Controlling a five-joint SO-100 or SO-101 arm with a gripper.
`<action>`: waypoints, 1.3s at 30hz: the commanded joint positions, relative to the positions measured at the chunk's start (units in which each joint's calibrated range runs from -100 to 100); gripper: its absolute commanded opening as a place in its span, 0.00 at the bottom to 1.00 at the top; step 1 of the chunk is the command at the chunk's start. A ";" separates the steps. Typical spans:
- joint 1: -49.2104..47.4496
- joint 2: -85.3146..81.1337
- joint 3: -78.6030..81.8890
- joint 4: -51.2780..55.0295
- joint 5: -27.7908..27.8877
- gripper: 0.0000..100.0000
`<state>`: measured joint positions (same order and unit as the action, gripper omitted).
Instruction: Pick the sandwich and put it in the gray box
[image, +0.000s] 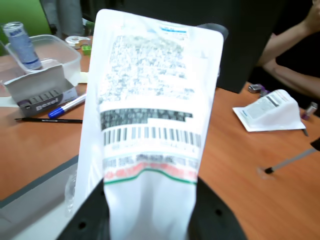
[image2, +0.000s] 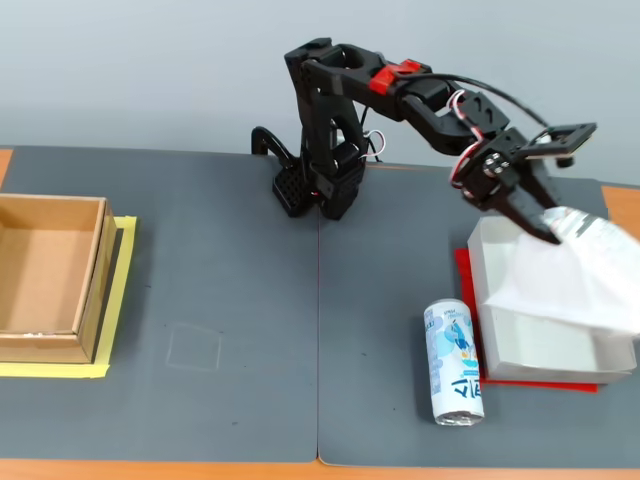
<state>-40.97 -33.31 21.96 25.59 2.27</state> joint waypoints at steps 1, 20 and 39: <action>-2.26 -0.57 2.33 -5.97 -0.16 0.02; -12.48 15.80 2.51 -19.25 -0.21 0.02; -13.22 22.92 2.51 -20.81 0.26 0.03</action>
<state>-54.68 -10.11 25.55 5.29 2.32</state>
